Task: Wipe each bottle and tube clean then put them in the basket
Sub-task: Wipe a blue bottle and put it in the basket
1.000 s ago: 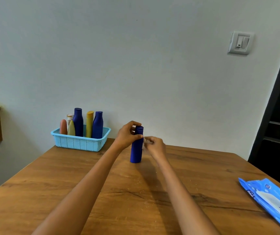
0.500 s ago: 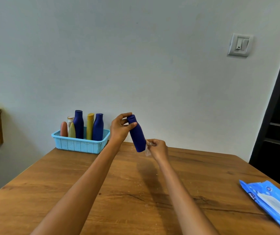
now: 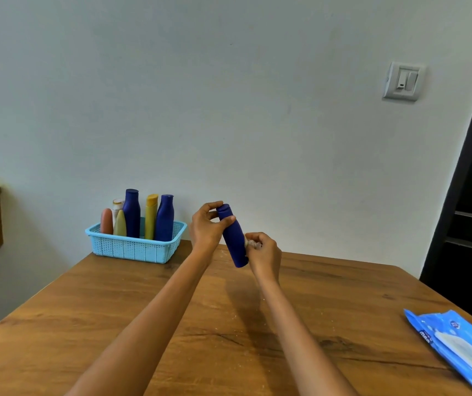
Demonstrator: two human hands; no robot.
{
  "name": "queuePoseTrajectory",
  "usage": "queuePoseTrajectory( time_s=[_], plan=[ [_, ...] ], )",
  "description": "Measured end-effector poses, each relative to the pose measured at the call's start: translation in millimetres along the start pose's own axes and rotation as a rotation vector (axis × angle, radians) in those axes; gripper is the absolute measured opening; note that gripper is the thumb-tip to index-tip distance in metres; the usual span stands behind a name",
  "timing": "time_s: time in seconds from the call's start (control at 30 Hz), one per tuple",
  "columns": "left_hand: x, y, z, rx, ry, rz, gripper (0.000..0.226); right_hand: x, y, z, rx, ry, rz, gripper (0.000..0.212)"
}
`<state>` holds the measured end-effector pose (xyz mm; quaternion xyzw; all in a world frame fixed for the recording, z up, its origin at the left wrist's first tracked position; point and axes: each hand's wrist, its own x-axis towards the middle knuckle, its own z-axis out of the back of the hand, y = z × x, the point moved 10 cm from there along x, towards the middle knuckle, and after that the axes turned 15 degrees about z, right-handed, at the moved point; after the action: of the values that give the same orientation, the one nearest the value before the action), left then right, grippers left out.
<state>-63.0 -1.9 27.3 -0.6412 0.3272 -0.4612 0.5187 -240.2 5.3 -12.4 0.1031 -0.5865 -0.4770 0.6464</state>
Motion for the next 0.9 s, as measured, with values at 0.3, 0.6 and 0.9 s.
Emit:
queuePoseTrajectory(
  time_s=[0.3,0.6,0.9],
  plan=[
    [0.7,10.8,-14.3,0.079,0.093,0.018,0.042,12.8,18.0,18.6,0.174,-0.136,0.046,0.035],
    [-1.3,11.3,-18.0,0.084,0.108,0.025,0.04,12.4,4.4,7.3,0.055,0.021,0.016,0.02],
    [-1.8,23.0,-28.0,0.115,0.186,0.079,0.038,18.9,23.4,28.2,0.12,-0.127,0.142,0.016]
  ],
)
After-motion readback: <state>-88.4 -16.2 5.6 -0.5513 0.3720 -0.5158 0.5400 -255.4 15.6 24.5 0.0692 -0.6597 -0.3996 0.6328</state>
